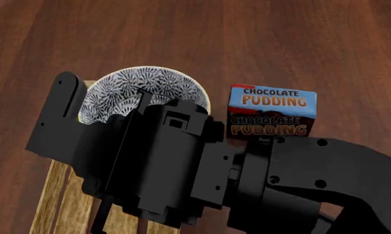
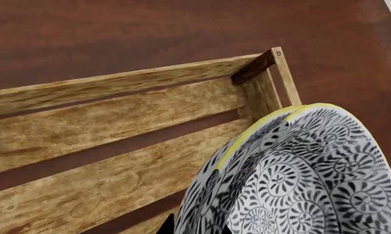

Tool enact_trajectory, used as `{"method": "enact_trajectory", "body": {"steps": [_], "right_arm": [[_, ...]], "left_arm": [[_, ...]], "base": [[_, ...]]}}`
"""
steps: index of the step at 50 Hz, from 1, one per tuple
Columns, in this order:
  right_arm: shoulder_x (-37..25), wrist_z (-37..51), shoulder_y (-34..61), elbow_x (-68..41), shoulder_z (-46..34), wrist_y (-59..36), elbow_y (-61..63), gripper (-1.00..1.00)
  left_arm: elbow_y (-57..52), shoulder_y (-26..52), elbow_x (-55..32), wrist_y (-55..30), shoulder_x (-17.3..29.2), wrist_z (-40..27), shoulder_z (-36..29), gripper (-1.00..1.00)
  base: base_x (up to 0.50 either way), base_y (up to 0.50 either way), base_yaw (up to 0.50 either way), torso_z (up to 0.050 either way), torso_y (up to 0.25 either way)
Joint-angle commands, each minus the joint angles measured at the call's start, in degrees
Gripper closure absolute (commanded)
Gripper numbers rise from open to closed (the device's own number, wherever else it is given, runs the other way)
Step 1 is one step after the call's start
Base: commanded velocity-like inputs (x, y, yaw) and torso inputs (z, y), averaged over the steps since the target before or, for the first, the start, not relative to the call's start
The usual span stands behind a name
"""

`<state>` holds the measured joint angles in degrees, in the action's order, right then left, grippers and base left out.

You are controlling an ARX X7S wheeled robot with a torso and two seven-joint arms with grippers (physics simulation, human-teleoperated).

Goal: Stack the left bowl on the right bowl and place them in the tray.

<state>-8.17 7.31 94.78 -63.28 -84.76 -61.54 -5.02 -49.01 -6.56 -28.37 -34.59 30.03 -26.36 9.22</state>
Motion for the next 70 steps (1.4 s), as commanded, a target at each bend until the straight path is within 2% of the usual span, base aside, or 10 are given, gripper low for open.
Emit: {"method": "enact_trajectory", "body": {"steps": [1, 28, 46, 70], "right_arm": [[2.61, -6.47, -0.19, 5.90, -1.40, 2.90, -2.96, 1.00], [7.83, -14.12, -4.27, 12.03, -4.80, 12.84, -12.48, 1.00], [8.16, -17.37, -8.81, 17.70, -4.50, 11.98, -14.01, 1.00], [8.17, -20.10, -10.02, 21.39, -3.85, 12.07, -12.76, 1.00]], "left_arm": [[-0.13, -0.19, -0.54, -0.04, 0.25, -0.21, 0.62, -1.00], [-0.65, -2.23, -1.27, 0.18, 1.12, -0.85, 3.15, -1.00], [-0.35, -2.27, -0.59, 0.43, 1.00, -1.17, 1.51, -1.00], [-0.65, -1.90, -1.16, -0.01, 1.48, -1.69, 1.41, -1.00]], "base": [[0.00, 0.00, 0.00, 0.000, 0.000], [0.00, 0.00, 0.00, 0.000, 0.001], [0.00, 0.00, 0.00, 0.001, 0.001], [0.00, 0.00, 0.00, 0.000, 0.001]]}}
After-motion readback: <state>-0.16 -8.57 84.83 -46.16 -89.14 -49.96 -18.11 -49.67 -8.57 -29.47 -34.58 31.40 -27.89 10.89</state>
